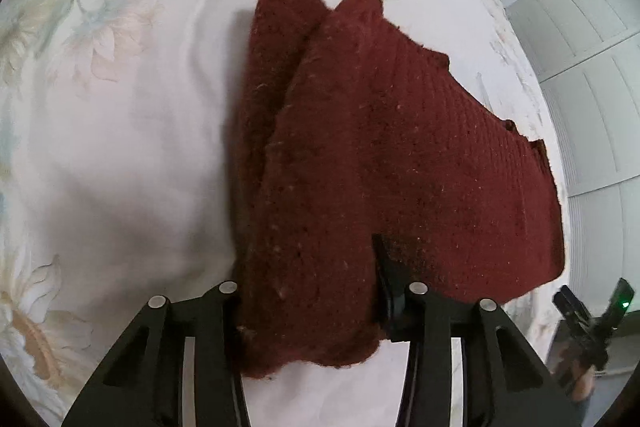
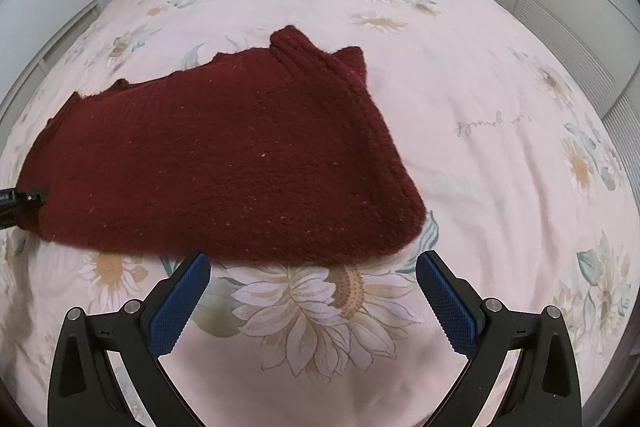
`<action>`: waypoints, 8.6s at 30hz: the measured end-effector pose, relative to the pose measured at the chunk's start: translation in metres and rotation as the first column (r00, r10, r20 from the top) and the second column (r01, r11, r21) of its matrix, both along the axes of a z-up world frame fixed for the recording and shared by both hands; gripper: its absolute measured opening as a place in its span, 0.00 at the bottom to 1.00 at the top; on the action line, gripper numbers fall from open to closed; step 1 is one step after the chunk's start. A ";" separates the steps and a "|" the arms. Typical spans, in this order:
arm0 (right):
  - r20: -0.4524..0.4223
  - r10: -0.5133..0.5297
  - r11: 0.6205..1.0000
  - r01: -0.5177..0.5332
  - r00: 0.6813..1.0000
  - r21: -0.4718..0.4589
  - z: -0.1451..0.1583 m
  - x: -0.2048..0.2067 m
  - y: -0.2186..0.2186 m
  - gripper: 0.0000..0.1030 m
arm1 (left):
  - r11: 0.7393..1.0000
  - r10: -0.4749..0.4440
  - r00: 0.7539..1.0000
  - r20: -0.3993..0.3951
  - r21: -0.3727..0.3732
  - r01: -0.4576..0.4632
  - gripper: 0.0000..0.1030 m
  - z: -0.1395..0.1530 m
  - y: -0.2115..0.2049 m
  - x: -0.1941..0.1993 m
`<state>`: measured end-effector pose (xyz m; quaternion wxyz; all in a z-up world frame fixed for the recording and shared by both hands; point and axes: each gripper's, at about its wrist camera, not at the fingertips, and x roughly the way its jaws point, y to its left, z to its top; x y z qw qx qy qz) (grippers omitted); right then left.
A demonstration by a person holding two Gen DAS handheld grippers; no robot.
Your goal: Fold small clothes
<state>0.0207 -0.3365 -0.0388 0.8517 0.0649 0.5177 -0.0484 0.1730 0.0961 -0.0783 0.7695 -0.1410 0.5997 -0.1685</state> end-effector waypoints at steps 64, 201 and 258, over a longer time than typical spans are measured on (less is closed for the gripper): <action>0.019 0.134 0.991 -0.135 0.991 0.014 0.105 0.037 -0.011 0.99 | 0.952 -0.239 0.959 0.154 0.231 0.200 0.99 0.122 -0.224 -0.029; -0.135 0.221 0.942 -0.176 0.966 0.285 -0.020 0.095 0.035 0.70 | 0.974 -0.182 0.978 0.100 0.157 0.165 0.64 0.019 -0.146 -0.001; 0.176 0.013 0.999 -0.005 0.984 -0.047 0.117 -0.081 -0.014 1.00 | 0.908 0.041 0.932 0.360 0.376 -0.185 0.99 0.129 -0.046 -0.142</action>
